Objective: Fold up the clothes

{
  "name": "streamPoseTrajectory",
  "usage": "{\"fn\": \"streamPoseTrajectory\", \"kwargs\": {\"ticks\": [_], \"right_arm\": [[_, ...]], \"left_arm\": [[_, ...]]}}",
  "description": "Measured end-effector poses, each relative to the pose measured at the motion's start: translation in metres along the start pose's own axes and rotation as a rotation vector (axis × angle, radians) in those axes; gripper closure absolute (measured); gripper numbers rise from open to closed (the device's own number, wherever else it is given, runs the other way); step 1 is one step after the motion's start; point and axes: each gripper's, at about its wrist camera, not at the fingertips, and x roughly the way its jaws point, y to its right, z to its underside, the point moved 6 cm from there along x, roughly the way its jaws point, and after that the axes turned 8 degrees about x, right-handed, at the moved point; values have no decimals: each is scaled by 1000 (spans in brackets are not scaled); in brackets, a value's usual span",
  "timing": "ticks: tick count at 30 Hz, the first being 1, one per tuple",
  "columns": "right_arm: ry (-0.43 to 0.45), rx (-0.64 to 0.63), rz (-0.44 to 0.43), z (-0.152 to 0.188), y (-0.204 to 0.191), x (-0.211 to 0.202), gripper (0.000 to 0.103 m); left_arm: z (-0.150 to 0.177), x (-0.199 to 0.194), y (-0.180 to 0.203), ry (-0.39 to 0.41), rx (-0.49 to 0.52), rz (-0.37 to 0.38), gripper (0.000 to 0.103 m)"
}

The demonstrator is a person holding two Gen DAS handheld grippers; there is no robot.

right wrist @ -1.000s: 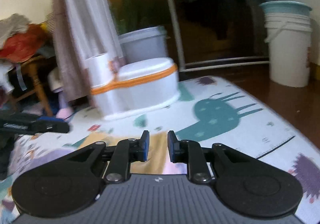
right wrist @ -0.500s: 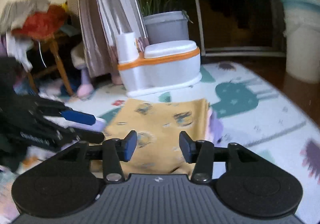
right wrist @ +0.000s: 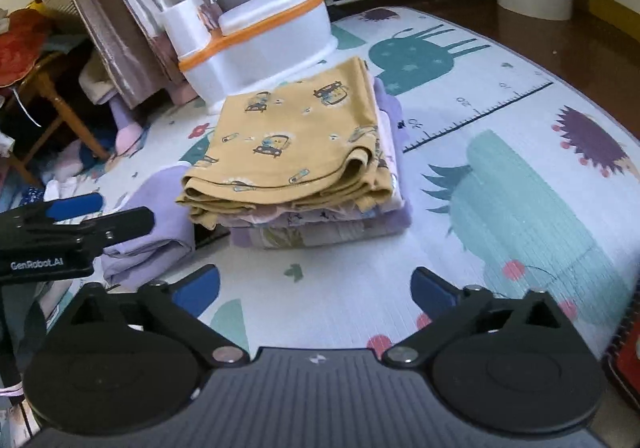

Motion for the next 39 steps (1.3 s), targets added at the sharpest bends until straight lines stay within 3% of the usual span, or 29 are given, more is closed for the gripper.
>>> {"fn": "streamPoseTrajectory", "kwargs": {"ticks": [5, 15, 39], "right_arm": [[6, -7, 35, 4, -6, -11, 1], [18, -47, 64, 0, -15, -6, 1], [39, -66, 72, -6, -20, -2, 0]], "left_arm": [[5, -13, 1, -31, 56, -62, 0], [8, -2, -3, -51, 16, -14, 0], [7, -12, -5, 13, 4, -79, 0]]}}
